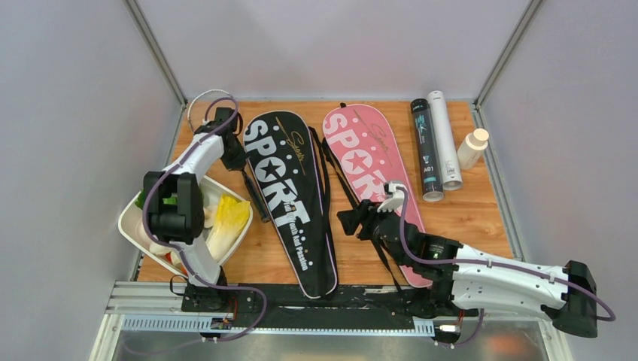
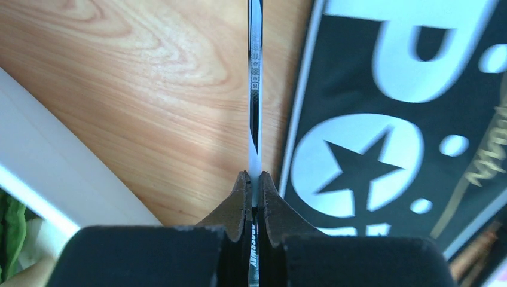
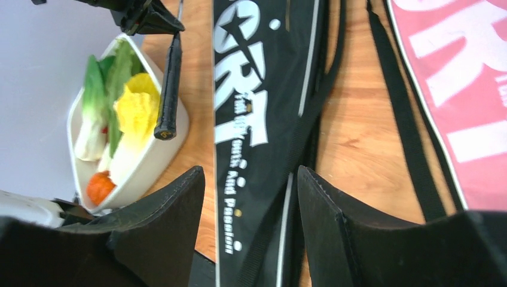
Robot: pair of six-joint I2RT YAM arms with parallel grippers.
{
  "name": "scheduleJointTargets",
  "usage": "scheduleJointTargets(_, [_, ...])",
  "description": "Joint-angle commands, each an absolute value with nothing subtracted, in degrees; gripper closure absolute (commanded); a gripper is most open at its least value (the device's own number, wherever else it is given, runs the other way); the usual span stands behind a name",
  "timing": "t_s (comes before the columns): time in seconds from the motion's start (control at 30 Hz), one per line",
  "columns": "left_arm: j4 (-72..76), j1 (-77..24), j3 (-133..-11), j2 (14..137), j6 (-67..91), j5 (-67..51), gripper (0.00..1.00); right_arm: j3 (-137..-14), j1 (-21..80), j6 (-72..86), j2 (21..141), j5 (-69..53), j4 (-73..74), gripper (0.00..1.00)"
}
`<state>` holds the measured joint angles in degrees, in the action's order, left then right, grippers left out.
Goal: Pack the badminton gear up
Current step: Pick up the racket from the center of the board.
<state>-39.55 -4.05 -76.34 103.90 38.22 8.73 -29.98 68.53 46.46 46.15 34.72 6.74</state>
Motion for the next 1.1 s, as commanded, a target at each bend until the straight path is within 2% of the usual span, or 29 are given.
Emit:
scheduleJointTargets(0.0, [-38.7, -5.2, -81.5, 97.1, 35.5, 4.5, 1.0, -37.5, 68.3, 47.0, 48.6, 34.2, 6.1, 0.39])
scheduleJointTargets(0.17, [-40.1, -10.5, -83.0, 95.1, 34.5, 3.1, 1.0, -41.8, 65.6, 45.4, 53.0, 34.3, 5.5, 0.39])
scheduleJointTargets(0.33, [-38.2, -19.9, -78.8, 90.1, 35.0, 2.4, 1.0, -41.9, 56.8, 46.1, 56.4, 25.4, -1.3, 0.37])
scheduleJointTargets(0.57, [-31.8, -33.8, -64.9, 78.9, 40.7, 2.0, 1.0, -38.9, 45.4, 48.8, 64.9, 10.3, -13.7, 0.32])
scheduleJointTargets(0.73, [-24.8, -41.2, -55.8, 72.7, 46.0, 0.4, 1.0, -35.2, 41.3, 55.2, 70.3, 5.8, -19.7, 0.29])
scheduleJointTargets(0.87, [-20.7, -44.4, -50.2, 70.9, 49.4, 0.8, 1.0, -31.8, 41.0, 60.0, 74.1, 2.5, -24.6, 0.29])
scheduleJointTargets(1.07, [-13.6, -46.8, -45.1, 70.7, 52.1, 0.9, 1.0, -30.2, 41.1, 63.2, 83.4, -9.3, -37.2, 0.38])
